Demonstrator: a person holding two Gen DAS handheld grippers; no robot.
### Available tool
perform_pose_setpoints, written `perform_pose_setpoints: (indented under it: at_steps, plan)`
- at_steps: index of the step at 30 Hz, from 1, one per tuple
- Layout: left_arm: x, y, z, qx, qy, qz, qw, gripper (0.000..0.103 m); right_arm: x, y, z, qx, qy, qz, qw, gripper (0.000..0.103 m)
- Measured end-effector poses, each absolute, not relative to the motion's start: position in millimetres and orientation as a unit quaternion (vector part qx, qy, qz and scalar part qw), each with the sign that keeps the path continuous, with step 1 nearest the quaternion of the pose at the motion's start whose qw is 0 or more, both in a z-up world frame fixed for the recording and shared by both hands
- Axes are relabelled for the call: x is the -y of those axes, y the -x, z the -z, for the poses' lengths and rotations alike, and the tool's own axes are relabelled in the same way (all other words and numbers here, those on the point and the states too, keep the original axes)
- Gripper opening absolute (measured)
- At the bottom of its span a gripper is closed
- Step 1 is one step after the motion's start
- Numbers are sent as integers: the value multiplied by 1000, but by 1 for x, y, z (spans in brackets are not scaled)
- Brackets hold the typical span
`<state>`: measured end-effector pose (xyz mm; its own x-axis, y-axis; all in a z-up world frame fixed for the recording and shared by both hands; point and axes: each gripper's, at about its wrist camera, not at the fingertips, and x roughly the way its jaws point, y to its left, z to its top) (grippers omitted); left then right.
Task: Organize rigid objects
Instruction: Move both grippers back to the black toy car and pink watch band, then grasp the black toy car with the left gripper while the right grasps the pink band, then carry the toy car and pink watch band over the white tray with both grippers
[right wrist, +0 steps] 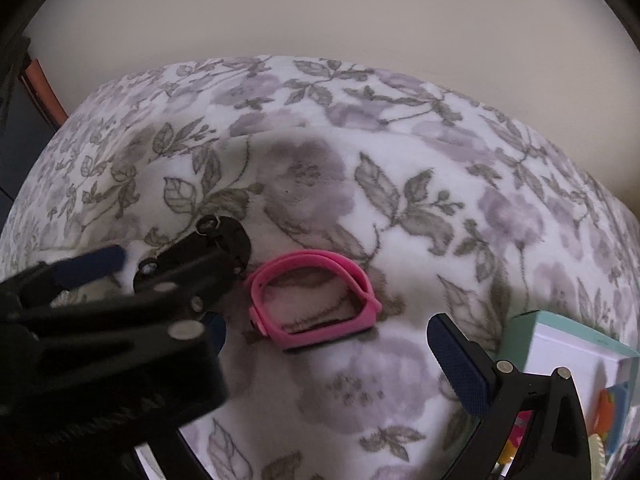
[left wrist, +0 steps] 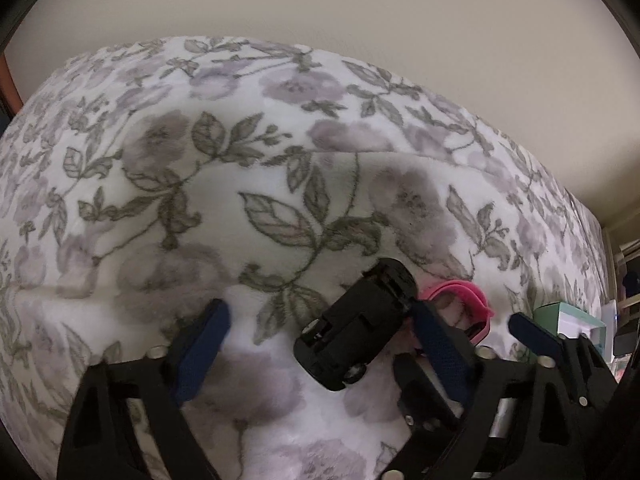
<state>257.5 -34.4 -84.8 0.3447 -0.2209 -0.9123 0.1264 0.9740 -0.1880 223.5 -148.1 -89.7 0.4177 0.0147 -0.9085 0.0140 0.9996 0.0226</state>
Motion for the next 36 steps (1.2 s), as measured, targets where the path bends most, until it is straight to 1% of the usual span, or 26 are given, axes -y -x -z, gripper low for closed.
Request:
perform_pose_setpoints:
  at_steps: [1,3,4,5,6,7,8,9,12,14,15,21,25,32,36]
  plan:
    - [35,-258,87,-565,43,105,817,84,149,-225,91,-539,-17,-1,842,98]
    - [36,-258,89,-566,44,105,817,84,149,-227,92,-541,-17,1,841,91]
    - [37,-258,89,-565,42,106,817,79,149,-228,93,-541,-16,3,841,88]
    - [37,-257,88,-563,41,105,819,71,149,-228,93,-541,-15,5,841,82]
    - [37,-257,88,-562,36,100,821,67,149,-228,93,-540,-15,4,842,79]
    - [36,-257,87,-561,34,95,822,58,149,-228,92,-538,-17,1,842,77]
    - [34,-257,86,-560,33,90,823,52,150,-227,91,-537,-18,-1,843,72]
    - [33,-258,87,-559,35,89,823,50,149,-227,91,-536,-17,-2,844,69]
    - [33,-256,86,-558,36,93,824,44,149,-226,91,-537,-13,-1,843,69]
    - [35,-256,86,-556,34,99,825,33,149,-225,91,-538,-10,-2,843,69]
    - [35,-255,86,-555,36,99,825,30,149,-224,91,-539,-10,-2,843,69]
    - [32,-247,83,-556,42,101,824,29,152,-213,87,-542,-13,8,840,69]
    - [30,-239,76,-559,47,98,822,28,155,-200,74,-541,-20,8,841,69]
    - [28,-213,39,-550,54,98,828,28,161,-162,31,-521,-32,16,853,69]
    - [33,-190,6,-536,55,106,835,28,169,-134,4,-509,-41,25,859,69]
